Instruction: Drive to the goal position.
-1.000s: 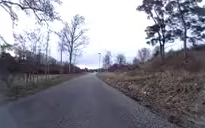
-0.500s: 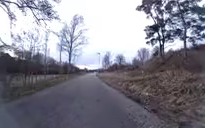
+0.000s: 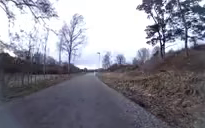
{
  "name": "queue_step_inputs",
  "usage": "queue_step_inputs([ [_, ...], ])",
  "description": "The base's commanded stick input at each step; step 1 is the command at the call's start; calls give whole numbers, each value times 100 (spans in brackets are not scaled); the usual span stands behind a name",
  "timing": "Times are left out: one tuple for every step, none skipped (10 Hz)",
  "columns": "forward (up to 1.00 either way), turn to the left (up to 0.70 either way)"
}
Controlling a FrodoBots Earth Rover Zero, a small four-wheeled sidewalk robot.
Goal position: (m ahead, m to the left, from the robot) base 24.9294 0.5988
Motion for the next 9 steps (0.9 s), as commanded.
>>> queue_step_inputs([
  [50, 0],
  [50, 0],
  [50, 0],
  [50, 0],
  [50, 0],
  [50, 0],
  [50, 0],
  [50, 0],
  [50, 0],
])
